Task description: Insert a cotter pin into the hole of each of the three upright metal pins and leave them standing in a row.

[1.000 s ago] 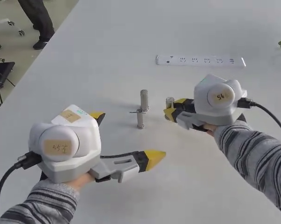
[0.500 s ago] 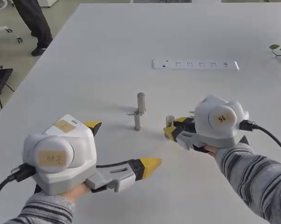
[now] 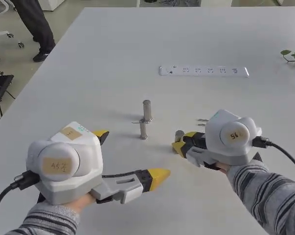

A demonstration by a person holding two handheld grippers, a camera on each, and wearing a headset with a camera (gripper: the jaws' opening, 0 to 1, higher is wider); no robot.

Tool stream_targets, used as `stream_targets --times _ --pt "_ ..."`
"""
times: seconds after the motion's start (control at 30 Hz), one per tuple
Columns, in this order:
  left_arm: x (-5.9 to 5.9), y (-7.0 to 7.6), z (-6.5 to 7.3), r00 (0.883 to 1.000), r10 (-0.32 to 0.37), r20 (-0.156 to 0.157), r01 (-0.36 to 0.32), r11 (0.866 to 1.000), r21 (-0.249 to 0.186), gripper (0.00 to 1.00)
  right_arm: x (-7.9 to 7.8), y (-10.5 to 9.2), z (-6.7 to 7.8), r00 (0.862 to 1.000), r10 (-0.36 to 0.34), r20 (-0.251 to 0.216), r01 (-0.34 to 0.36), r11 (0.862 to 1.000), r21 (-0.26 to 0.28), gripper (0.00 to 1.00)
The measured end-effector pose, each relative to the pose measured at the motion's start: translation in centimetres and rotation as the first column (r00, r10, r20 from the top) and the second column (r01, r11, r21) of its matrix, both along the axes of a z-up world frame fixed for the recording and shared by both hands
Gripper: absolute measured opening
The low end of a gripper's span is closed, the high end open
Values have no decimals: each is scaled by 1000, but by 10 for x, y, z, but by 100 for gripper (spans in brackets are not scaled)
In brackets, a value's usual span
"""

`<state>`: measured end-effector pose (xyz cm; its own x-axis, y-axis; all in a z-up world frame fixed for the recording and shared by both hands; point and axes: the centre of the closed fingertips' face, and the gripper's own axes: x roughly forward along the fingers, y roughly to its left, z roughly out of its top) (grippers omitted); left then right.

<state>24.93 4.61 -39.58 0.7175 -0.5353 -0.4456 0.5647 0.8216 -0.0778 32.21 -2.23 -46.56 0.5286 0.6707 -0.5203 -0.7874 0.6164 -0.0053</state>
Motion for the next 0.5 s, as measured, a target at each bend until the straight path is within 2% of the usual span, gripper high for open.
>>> stream_targets --times 0.03,0.07,0.17,0.27,0.4,0.5 --pt "0 0 0 1000 0 -1 0 1000 -2 94 0 1 0 1000 -5 -25 6 999 31 8" --pt "0 0 0 1000 2 -3 -2 1000 -4 94 0 0 -1 999 -6 -38 8 999 40 9" --pt "-1 1 -1 1000 1 -11 -1 1000 -5 94 0 0 -1 1000 16 -27 -15 999 30 9" --pt "-1 2 -1 1000 5 -10 -5 1000 2 96 -1 2 2 998 26 -63 -21 997 77 14" --pt "-1 2 0 1000 11 -10 -11 1000 9 97 0 -5 7 998 47 -29 -46 998 48 18" --pt "-1 2 0 1000 17 -6 -17 1000 5 98 -3 -12 11 997 63 -44 -61 997 49 23"
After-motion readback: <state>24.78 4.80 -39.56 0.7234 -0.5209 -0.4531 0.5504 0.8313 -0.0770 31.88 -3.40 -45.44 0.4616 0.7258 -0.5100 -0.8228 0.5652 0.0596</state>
